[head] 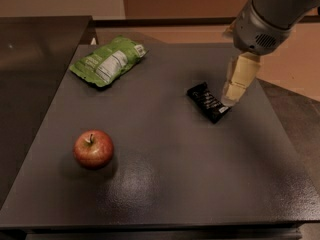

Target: Move green rice chip bag near apple

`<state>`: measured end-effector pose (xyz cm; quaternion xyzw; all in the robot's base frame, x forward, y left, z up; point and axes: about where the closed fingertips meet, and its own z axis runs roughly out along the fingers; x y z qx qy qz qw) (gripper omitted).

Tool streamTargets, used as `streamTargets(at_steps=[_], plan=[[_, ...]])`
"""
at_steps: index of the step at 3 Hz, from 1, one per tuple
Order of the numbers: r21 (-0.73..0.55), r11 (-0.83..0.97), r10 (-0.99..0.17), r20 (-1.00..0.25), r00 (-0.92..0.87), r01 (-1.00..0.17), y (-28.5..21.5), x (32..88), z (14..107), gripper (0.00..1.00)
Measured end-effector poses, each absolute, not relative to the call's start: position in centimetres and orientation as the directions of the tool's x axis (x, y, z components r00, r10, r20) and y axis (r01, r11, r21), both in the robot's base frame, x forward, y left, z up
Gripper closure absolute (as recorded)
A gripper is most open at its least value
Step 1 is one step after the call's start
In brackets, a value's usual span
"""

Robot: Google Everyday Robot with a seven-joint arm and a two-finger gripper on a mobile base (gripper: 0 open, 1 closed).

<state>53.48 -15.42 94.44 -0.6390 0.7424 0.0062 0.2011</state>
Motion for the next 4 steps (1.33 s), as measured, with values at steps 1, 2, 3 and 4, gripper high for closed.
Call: streamTargets(at_steps=[1,2,3,4], plan=[[-0.243,0.164,-0.934,-0.35,-0.071,-0.956,-12.9,56.8,92.9,0.0],[-0.235,0.176,-0.914,-0.399,-0.07,-0.956,-10.4,60.1,91.9,0.0],[-0.206,0.2,-0.889,-0.449,-0.089,-0.958,-7.8,63.1,90.8,0.0],[-0.174,0.223,-0.861,-0.496,-0.11,-0.959,-5.0,65.7,89.8,0.0]])
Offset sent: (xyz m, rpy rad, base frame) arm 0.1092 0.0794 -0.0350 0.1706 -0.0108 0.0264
